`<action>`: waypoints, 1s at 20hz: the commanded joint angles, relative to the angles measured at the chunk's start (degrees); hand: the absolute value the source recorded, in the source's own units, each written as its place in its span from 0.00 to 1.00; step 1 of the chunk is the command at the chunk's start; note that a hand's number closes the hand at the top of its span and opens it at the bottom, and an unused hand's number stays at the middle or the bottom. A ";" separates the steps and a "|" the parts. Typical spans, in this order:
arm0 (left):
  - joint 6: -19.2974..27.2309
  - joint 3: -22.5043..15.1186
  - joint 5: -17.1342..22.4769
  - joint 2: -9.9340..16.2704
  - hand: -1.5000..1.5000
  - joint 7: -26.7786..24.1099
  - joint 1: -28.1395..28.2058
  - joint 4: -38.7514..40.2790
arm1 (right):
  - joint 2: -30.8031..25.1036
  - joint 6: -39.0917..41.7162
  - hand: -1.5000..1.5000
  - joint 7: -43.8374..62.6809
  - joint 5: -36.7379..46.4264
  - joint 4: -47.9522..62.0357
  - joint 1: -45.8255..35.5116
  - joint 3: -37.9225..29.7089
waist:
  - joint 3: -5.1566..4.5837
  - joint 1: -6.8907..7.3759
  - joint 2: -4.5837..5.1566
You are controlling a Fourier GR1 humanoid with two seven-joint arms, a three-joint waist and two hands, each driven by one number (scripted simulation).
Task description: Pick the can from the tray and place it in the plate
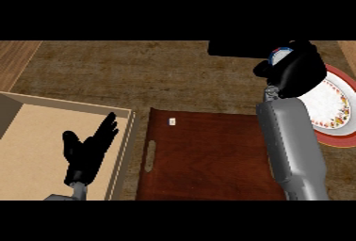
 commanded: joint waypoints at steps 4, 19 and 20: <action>1.27 -1.13 -0.89 -1.39 0.50 1.43 -0.82 0.38 | 0.66 -17.98 1.00 13.56 11.23 4.79 -2.33 -7.25 | 0.07 0.03 -0.22; -0.18 1.31 0.36 0.21 0.50 -1.07 1.01 1.36 | -3.77 -35.87 1.00 9.45 21.99 16.03 2.79 -28.69 | 0.11 -1.75 -0.80; 0.43 1.62 0.48 -0.28 0.50 0.89 -1.35 2.03 | -5.26 -35.90 1.00 6.97 19.75 16.57 1.80 -29.35 | 0.09 -2.62 -1.07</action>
